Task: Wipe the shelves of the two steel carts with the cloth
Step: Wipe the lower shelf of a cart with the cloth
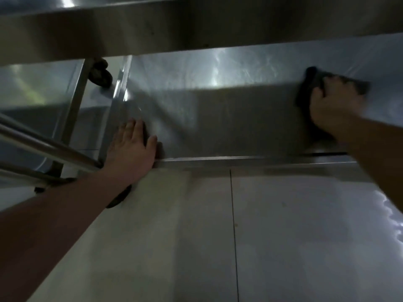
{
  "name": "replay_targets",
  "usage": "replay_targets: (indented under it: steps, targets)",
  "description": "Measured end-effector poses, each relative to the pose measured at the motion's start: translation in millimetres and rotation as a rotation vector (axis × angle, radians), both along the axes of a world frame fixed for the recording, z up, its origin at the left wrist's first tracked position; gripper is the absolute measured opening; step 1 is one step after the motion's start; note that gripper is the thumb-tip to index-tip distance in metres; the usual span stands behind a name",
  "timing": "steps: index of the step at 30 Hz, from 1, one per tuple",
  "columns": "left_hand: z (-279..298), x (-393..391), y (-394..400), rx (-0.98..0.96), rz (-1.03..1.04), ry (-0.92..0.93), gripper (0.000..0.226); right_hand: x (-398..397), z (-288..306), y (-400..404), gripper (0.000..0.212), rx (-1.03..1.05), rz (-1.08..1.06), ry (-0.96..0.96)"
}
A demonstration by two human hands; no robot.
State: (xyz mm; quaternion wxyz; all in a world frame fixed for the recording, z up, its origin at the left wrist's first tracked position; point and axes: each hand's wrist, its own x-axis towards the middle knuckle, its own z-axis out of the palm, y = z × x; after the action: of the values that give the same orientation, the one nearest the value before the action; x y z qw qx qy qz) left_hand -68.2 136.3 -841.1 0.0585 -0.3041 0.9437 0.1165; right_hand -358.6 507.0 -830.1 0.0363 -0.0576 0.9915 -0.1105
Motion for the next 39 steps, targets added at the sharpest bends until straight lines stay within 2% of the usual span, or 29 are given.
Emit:
replay_targets:
  steps: [2,5,8,13,15,19,20,22,27,29,32,34,39]
  targets:
    - [-6.1,1.0,2.2,-0.034,0.015,0.019,0.089,-10.2,0.2,-7.2,0.067,-0.009,-0.190,-0.069]
    - [-8.8,1.3,3.7,-0.056,0.028,0.049,0.090,-10.3,4.0,-58.1,0.066,-0.035,-0.228,-0.077]
    - [-9.7,2.7,4.7,-0.080,0.036,0.070,0.087,11.1,9.9,-131.0,0.061,-0.021,0.064,-0.018]
    - [-10.7,3.9,3.1,-0.108,0.026,0.090,0.082,93.0,7.0,-223.9,0.064,0.082,0.830,-0.053]
    - [-10.5,4.6,4.0,-0.103,0.027,0.100,0.080,113.5,3.2,-211.0,0.063,0.070,0.997,-0.068]
    - [-12.3,6.4,2.4,-0.086,0.011,0.102,0.077,91.3,2.0,-112.5,0.061,0.067,1.191,-0.042]
    - [-13.2,6.9,1.4,-0.088,0.008,0.103,0.077,76.1,2.3,-83.7,0.061,0.067,1.159,-0.043]
    - [-14.7,6.7,0.5,-0.089,0.007,0.111,0.079,43.0,2.4,-26.0,0.063,0.053,0.953,-0.036]
    - [-19.4,7.1,-1.4,-0.096,0.023,0.133,0.079,-17.2,-4.9,69.4,0.072,0.087,0.161,0.005]
    - [-20.4,6.9,-1.0,-0.105,0.021,0.133,0.079,-34.3,-6.9,61.2,0.072,0.069,-0.044,-0.008]
    - [-18.7,5.8,0.0,-0.118,0.036,0.120,0.080,-42.5,-5.3,-4.8,0.071,-0.039,-0.304,-0.017]
    - [-17.0,4.9,2.3,-0.114,0.037,0.116,0.081,-31.1,-1.9,-65.8,0.067,-0.061,-0.255,-0.008]
    - [-12.7,5.4,3.9,-0.097,0.032,0.098,0.079,48.8,7.8,-222.1,0.065,-0.007,0.361,-0.053]
